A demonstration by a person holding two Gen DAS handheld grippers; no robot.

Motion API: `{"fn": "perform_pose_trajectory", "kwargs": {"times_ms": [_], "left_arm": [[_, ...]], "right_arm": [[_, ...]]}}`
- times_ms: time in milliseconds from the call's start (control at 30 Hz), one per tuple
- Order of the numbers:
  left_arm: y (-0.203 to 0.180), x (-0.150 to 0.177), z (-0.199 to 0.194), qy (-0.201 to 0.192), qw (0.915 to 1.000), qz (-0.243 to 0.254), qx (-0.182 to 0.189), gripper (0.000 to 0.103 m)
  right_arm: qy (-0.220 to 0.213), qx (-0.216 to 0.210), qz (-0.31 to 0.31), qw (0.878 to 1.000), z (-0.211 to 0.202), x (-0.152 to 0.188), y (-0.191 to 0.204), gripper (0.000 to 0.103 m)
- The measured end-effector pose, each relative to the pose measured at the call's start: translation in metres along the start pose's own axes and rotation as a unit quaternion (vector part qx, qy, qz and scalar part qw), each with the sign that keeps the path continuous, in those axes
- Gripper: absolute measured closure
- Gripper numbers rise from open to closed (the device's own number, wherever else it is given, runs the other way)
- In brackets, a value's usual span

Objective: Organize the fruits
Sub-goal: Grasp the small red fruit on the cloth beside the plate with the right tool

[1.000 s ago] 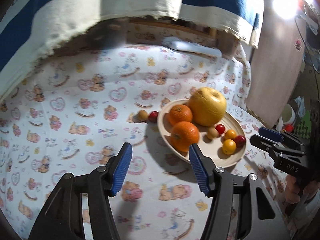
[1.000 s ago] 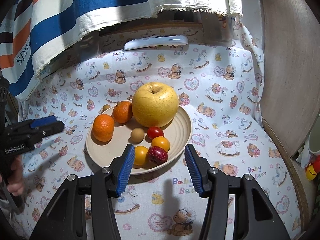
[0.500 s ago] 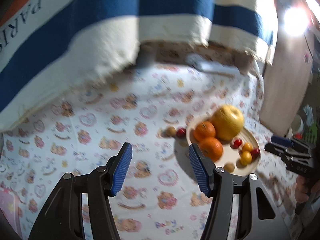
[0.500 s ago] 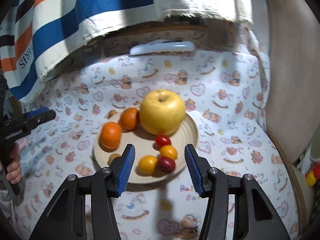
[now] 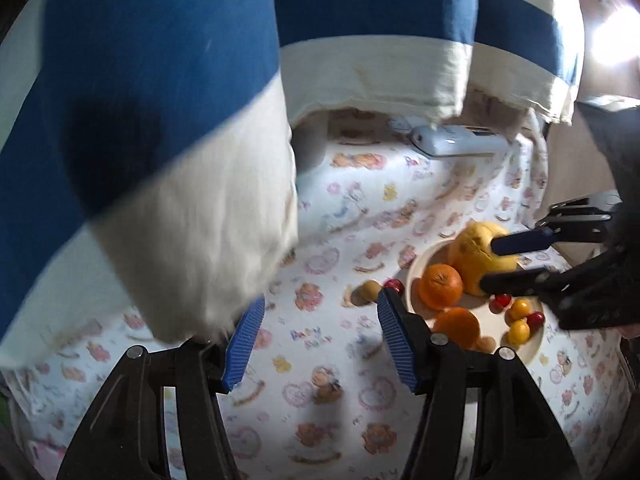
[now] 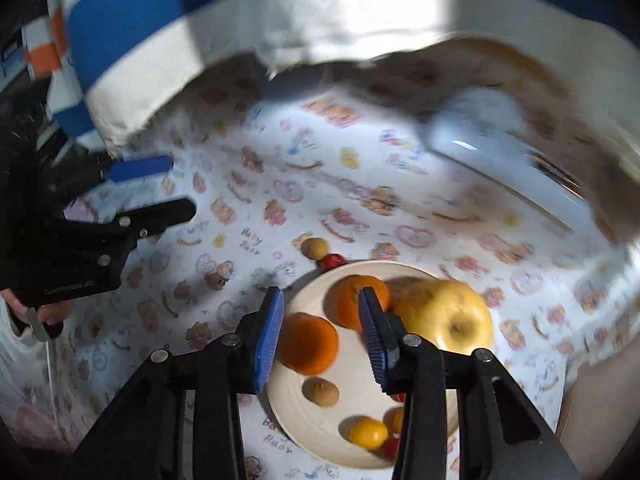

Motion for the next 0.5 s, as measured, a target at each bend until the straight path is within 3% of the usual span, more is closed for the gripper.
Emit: {"fn": "perform_pose_trajectory", "kwargs": {"times_ms": [100, 333, 500], "left_arm": [[0.006, -0.004, -0.001, -0.003, 0.9997, -0.019, 0.012, 0.046], [0.013, 0.012, 0.011, 0.010, 0.9996, -0.025, 0.012, 0.046], [0.021, 0.017, 0.019, 0.018, 0.9991, -0.035, 0.013, 0.046]], "right_arm": [[0.037, -0.006, -0.035, 0.999, 0.020, -0.014, 0.008, 0.065], [0.109, 0.022, -0.087, 0.990, 0.074, -0.027, 0.006, 0.070], [0.128, 0.029, -0.118, 0.984, 0.091, -0.028, 0.004, 0.070]]}}
Point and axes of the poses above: each gripper's, at about its wrist camera, not at the fingertips, and z roughly the way its jaws point, y to its left, x to its underside, the point moved 4 cm from there along z, roughly the way its jaws point, and after that the axes turned 9 degrees about z, right-handed, at the moved point
